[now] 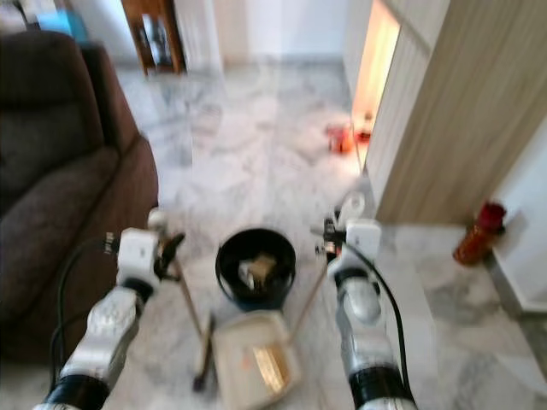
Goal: Sweep floor
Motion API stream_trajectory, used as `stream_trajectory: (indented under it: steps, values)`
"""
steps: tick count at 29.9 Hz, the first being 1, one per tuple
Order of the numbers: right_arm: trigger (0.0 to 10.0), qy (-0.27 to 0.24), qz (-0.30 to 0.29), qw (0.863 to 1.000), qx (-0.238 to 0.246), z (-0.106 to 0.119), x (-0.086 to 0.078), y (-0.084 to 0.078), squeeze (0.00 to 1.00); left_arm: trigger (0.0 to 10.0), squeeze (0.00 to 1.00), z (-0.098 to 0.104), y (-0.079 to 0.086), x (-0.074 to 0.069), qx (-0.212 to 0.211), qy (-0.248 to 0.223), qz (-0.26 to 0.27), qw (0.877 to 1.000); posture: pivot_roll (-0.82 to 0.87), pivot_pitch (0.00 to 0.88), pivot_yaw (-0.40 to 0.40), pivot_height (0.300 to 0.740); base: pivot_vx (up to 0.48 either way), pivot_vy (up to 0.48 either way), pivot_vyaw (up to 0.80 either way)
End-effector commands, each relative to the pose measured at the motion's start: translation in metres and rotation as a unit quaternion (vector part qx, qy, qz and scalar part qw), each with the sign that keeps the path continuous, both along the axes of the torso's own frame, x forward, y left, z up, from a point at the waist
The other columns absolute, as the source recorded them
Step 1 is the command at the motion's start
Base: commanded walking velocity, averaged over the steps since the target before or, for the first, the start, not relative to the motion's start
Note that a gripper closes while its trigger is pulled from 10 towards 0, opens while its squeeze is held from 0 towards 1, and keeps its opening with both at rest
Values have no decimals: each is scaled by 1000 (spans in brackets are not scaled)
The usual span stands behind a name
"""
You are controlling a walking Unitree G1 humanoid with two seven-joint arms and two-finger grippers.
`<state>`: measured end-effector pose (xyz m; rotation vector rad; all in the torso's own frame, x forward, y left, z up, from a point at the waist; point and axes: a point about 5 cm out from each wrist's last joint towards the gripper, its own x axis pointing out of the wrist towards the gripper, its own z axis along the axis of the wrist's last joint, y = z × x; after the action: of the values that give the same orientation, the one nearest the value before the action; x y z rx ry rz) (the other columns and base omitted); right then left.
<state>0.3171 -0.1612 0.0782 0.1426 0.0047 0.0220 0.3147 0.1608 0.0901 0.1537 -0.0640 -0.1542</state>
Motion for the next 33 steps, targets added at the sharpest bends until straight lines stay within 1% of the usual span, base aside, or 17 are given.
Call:
stream_trajectory:
  steps: [1,11,19,20,24,27,31,33]
  values:
    - [10000,-20,-2,1000,-1,9,3,-1,0,10000,0,5,5,-1,3,-16,6,1000,33,0,67,740,0,0,0]
    - [10000,-29,6,1000,-2,14,3,0,0,10000,0,4,5,-1,5,-15,4,1000,29,0,70,740,0,0,0]
    - [10000,-54,35,998,-7,28,0,1,0,10000,0,4,5,-1,7,-13,2,1000,24,0,74,740,0,0,0]
    - [10000,-62,45,997,-10,33,-2,1,0,10000,0,3,5,-1,8,-12,1,1000,22,0,74,740,0,0,0]
    - [10000,-69,49,996,-7,39,-9,0,0,10000,0,3,4,-1,13,-12,-2,1000,20,0,74,740,0,0,0]
    - [10000,-71,67,995,-17,41,-17,2,0,10000,0,3,4,-1,12,-11,-3,1000,13,0,76,740,0,0,0]
    - [10000,-76,83,993,-29,50,-29,0,0,10000,0,2,3,0,13,-10,-5,1000,7,0,78,740,0,0,0]
    - [10000,-78,84,993,-30,54,-31,-1,0,10000,0,2,3,0,13,-10,-5,1000,7,0,78,740,0,0,0]
